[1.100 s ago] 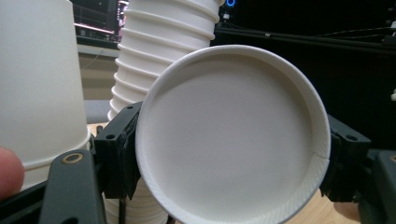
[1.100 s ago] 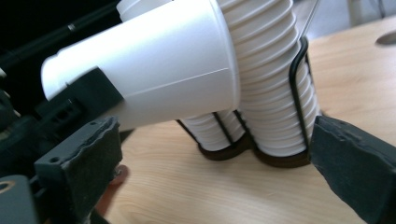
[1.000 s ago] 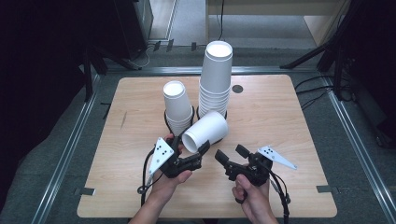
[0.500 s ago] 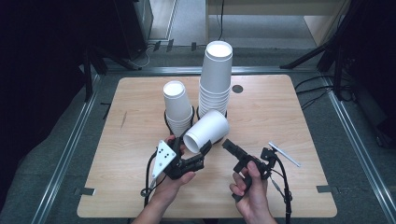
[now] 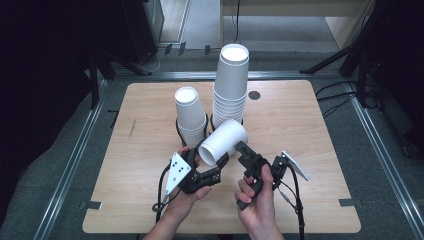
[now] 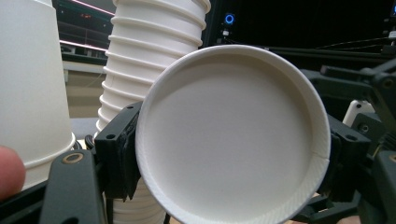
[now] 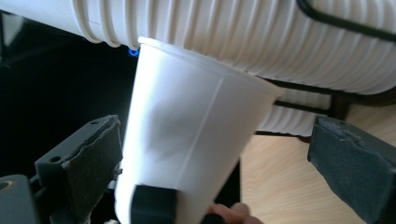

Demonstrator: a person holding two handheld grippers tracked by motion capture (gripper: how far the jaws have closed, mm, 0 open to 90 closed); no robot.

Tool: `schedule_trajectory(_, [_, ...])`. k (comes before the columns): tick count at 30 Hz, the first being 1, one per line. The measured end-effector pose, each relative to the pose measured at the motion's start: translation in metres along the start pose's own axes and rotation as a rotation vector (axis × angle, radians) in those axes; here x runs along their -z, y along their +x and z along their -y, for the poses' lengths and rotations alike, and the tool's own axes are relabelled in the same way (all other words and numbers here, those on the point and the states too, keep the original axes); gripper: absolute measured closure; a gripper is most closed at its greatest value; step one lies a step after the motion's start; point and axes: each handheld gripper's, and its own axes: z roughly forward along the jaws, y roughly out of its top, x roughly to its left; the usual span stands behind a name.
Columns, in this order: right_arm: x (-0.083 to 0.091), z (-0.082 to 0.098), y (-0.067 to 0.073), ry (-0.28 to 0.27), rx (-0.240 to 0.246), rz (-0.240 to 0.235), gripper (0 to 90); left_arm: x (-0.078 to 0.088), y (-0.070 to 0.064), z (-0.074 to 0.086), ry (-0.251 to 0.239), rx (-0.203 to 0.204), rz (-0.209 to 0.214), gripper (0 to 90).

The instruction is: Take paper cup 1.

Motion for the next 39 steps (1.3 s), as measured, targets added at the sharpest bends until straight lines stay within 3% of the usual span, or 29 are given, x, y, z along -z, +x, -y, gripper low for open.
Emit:
schedule_trajectory(3, [-0.003,0.001,0.0,-0.001,-0.038,-0.019,2.7,0.0,-0.002,0.0,0.003,0.005,0.012,23.6])
schedule_trajectory(14, [-0.009,0.002,-0.001,-0.002,-0.081,-0.057,2.1,-0.001,-0.01,0.002,0.009,0.003,0.045,23.6])
schedule_trajectory(34, [-0.019,-0.005,-0.008,0.018,-0.137,-0.086,2.1,-0.002,-0.017,0.004,0.026,0.002,0.089,23.7])
schedule_trajectory(39, [-0.019,-0.004,-0.009,0.002,-0.139,-0.105,7.8,-0.002,-0.017,0.004,0.023,0.005,0.096,23.6])
